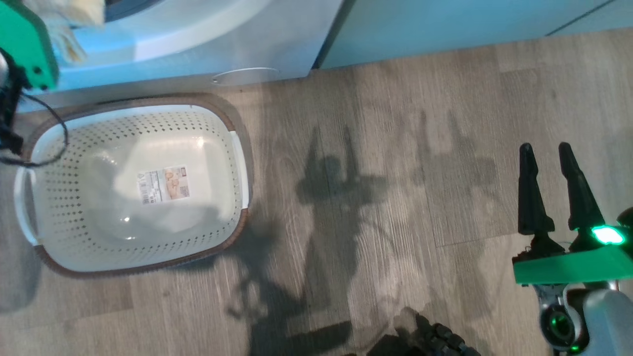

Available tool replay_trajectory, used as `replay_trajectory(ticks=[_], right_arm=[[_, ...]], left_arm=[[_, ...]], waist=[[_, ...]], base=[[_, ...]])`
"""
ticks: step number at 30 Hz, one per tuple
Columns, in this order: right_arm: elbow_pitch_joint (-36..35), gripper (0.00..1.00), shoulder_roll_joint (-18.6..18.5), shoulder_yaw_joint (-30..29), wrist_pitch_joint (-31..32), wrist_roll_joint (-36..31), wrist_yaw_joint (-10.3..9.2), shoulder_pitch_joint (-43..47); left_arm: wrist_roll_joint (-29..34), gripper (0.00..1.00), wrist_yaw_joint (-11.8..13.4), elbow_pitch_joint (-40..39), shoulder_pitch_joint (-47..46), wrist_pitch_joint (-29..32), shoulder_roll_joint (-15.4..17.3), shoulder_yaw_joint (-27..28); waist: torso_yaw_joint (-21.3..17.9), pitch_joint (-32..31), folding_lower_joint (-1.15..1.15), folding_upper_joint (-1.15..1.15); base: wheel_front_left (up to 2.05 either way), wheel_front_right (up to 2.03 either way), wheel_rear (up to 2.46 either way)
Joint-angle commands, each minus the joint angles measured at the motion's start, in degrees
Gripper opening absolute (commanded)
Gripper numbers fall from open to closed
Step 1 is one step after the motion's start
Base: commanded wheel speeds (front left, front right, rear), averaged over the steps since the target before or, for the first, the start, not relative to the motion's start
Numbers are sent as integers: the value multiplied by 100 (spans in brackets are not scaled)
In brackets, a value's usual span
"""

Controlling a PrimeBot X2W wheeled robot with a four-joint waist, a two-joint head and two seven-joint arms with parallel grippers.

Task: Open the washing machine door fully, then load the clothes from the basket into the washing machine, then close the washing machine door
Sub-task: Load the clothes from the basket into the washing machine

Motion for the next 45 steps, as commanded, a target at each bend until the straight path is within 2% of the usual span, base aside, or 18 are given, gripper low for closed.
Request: replay_trajectory(ticks=[1,6,12,25,36,42,45], right_arm=[[-176,100,-89,122,-38,13,-16,-56],[-207,100,-89,166,-38,-103,-16,-101],[-305,100,-89,171,-38,-182,-16,-140],[-690,100,-89,715,-38,-144,-16,-288],[-751,100,-89,1100,-38,38,-16,-418],[-750,100,-89,1231,-38,208,-16,-454],[-732,100,-89,1264,-38,255,-16,-455]], left_arm=[[82,0,32,-200,-333,56,368,306],[222,0,-78,-38,-855,273,460,236],[354,0,-273,523,-1432,286,371,114],[720,0,-727,1854,-2836,-104,82,-123],[990,0,-953,2611,-3839,-633,-100,-236],[1207,0,-958,2903,-4321,-1530,-163,-214],[1258,0,-977,3182,-4344,-1697,-213,-278]], waist=[[-56,50,0,0],[-195,176,0,0],[-394,334,0,0],[-652,866,0,0],[-884,1196,0,0],[-1055,1327,0,0],[-1080,1360,0,0]], base=[[0,0,0],[0,0,0],[0,0,0],[0,0,0],[0,0,0],[0,0,0],[0,0,0]])
